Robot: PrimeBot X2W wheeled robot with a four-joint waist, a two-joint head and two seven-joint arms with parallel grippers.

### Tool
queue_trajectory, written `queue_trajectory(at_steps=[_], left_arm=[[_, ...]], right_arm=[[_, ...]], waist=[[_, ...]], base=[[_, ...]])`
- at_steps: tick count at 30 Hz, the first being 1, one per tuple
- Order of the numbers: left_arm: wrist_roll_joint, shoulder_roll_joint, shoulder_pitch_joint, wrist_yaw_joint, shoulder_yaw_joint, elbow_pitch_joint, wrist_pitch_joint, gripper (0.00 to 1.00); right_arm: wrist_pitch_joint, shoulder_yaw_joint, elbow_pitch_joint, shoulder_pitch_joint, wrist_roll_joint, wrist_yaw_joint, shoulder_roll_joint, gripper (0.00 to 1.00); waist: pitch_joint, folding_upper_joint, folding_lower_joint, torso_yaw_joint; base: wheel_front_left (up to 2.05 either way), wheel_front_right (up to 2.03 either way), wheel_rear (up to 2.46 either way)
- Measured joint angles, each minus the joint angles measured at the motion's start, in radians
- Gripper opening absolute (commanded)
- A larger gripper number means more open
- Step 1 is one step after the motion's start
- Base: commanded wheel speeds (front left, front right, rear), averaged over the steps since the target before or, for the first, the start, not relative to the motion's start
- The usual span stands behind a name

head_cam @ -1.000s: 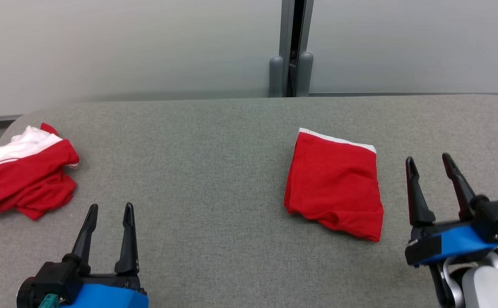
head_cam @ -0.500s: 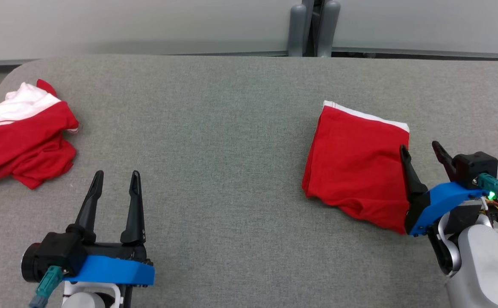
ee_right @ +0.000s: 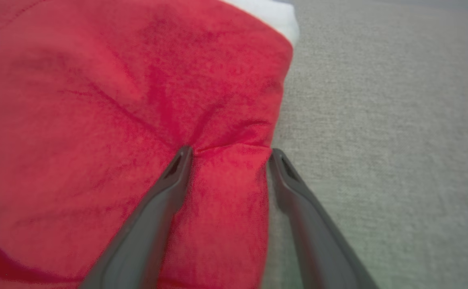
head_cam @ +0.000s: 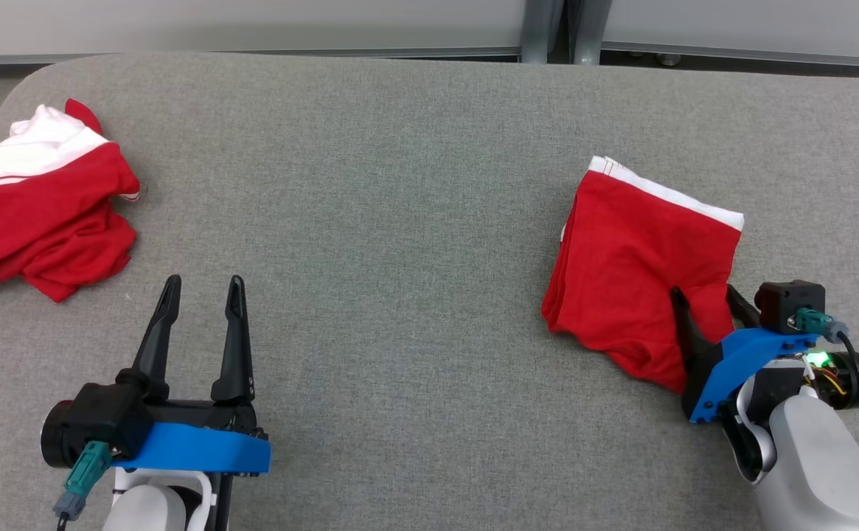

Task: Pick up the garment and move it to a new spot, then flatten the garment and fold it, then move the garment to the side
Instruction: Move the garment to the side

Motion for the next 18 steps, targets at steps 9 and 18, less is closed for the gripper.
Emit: queue_trajectory(at_steps=[9, 18], left_arm=[[-0.002, -0.003, -0.004, 0.001, 0.003, 0.002, -0.002, 1.00], [-0.001, 0.010, -0.019, 0.001, 0.009, -0.024, -0.005, 1.00]], right_arm=[[-0.043, 0.041, 0.032, -0.034, 0.059, 0.001, -0.006, 0.00], [-0.090, 0.013, 0.004, -0.057, 0.063, 0.001, -0.058, 0.00]], waist=[[0.005, 0.0000, -0.0001, -0.018], [0.047, 0.0000, 0.0000, -0.100]], base=[[0.00, 0.00, 0.00], [0.00, 0.00, 0.00]])
